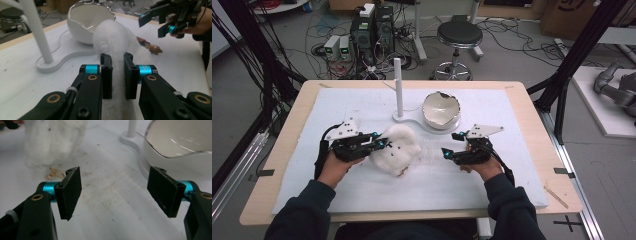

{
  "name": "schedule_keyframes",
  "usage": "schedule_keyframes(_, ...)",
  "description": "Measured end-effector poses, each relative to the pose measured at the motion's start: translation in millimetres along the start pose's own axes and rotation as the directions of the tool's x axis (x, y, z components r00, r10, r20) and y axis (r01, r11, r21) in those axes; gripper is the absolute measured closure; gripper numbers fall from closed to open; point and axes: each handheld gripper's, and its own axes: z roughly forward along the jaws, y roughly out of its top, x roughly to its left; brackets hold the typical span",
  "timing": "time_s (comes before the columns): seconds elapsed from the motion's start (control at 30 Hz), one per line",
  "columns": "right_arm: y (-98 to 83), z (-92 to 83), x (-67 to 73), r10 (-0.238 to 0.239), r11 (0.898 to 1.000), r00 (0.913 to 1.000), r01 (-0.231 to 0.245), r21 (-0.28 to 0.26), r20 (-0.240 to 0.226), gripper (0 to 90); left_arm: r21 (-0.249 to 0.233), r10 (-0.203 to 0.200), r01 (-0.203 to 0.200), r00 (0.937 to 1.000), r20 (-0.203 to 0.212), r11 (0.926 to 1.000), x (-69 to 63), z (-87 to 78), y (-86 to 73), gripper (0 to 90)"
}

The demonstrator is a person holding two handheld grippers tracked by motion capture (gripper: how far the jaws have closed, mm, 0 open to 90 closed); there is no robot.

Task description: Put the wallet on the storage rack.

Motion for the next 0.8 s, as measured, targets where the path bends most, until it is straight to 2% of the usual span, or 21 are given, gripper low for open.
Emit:
schedule_keyframes(0.03,2.4,3.9,1.8,-0.001,1.0,0.9999,0.001,-0.006,-0.012,28.5,0.0,0.0,0.0,1.0,0.0,1.0,0.0,0.0,0.0,79.4)
schedule_keyframes(0.1,6.9,11.3,5.8,-0.007,1.0,0.9993,0.007,-0.005,-0.037,31.5,-0.002,0.008,-0.008,0.9996,0.028,1.0,-5.5,13.2,5.0,79.4)
schedule_keyframes(0.13,6.9,11.3,5.8,-0.007,1.0,0.9993,0.007,-0.005,-0.037,31.5,-0.002,0.008,-0.008,0.9996,0.028,1.0,-5.5,13.2,5.0,79.4)
schedule_keyframes(0.17,11.0,19.7,11.2,-0.016,1.0,0.997,0.015,-0.009,-0.076,34.2,-0.002,0.013,-0.013,0.999,0.043,0.9999,-8.6,19.0,6.2,79.4)
schedule_keyframes(0.23,13.4,26.0,14.4,-0.02,1.0,0.9943,0.02,-0.006,-0.105,35.7,0.014,0.027,-0.028,0.9962,0.083,0.9995,-14.6,31.2,6.7,79.5)
schedule_keyframes(0.27,14.3,29.1,16.2,-0.021,1.0,0.9927,0.021,0.001,-0.119,36.4,0.014,0.027,-0.028,0.9962,0.083,0.9995,-14.6,31.2,6.7,79.5)
schedule_keyframes(0.33,14.8,32.0,17.3,-0.022,1.0,0.9911,0.023,0.005,-0.131,37.6,0.028,0.034,-0.038,0.9931,0.112,0.9989,-18.4,38.0,5.9,79.5)
schedule_keyframes(0.37,15.4,36.0,18.4,-0.03,0.999,0.9873,0.033,0.018,-0.156,51.6,0.028,0.038,-0.041,0.9912,0.127,0.9987,-20.3,40.5,5.6,79.5)
schedule_keyframes(0.4,15.3,37.1,18.6,-0.038,0.999,0.9828,0.043,0.025,-0.181,60.5,0.032,0.041,-0.046,0.9899,0.136,0.9984,-21.4,42.1,5.5,79.4)
schedule_keyframes(0.43,15.3,37.1,18.6,-0.038,0.999,0.9828,0.043,0.025,-0.181,60.5,0.032,0.043,-0.047,0.9895,0.138,0.9984,-22.2,43.2,5.4,79.4)
schedule_keyframes(0.47,14.8,36.9,18.9,-0.037,0.997,0.9805,0.048,0.053,-0.193,73.7,0.039,0.041,-0.047,0.9898,0.136,0.9981,-22.2,43.5,5.2,79.2)
schedule_keyframes(0.53,14.6,36.5,18.2,-0.038,0.998,0.979,0.049,0.05,-0.2,75.4,0.037,0.005,-0.01,0.9916,0.129,0.9993,-19.9,43.7,3.3,78.2)
schedule_keyframes(0.57,15.2,34.7,18.1,-0.039,0.998,0.9797,0.049,0.046,-0.196,76.8,0.042,-0.013,0.008,0.9927,0.12,0.9991,-18.7,43.8,2.7,68.5)
schedule_keyframes(0.6,15.2,34.7,18.1,-0.039,0.998,0.9797,0.049,0.046,-0.196,76.8,0.05,-0.043,0.038,0.9936,0.104,0.998,-16.4,44.1,2.1,68.5)
schedule_keyframes(0.63,15.3,33.9,18.6,-0.036,0.998,0.9795,0.046,0.046,-0.198,77.2,0.067,-0.077,0.072,0.9944,0.073,0.9952,-13.1,43.9,1.2,59.0)
schedule_keyframes(0.67,15.6,31.4,18.3,-0.039,0.998,0.9815,0.046,0.038,-0.187,77.3,0.074,-0.091,0.087,0.9942,0.057,0.9935,-10.9,43.1,0.0,48.5)
schedule_keyframes(0.7,15.6,31.4,18.3,-0.039,0.998,0.9815,0.046,0.038,-0.187,77.3,0.075,-0.106,0.103,0.9932,0.046,0.9919,-7.7,41.1,-2.4,48.5)
schedule_keyframes(0.73,15.8,30.0,17.2,-0.035,0.999,0.9831,0.042,0.032,-0.179,77.3,0.054,-0.121,0.119,0.9922,0.033,0.9915,-4.9,38.7,-6.1,47.2)
schedule_keyframes(0.8,16.3,26.9,14.4,-0.015,1.0,0.9841,0.017,0.009,-0.177,77.2,0.045,-0.153,0.152,0.9879,0.024,0.9874,1.3,34.3,-14.3,46.0)
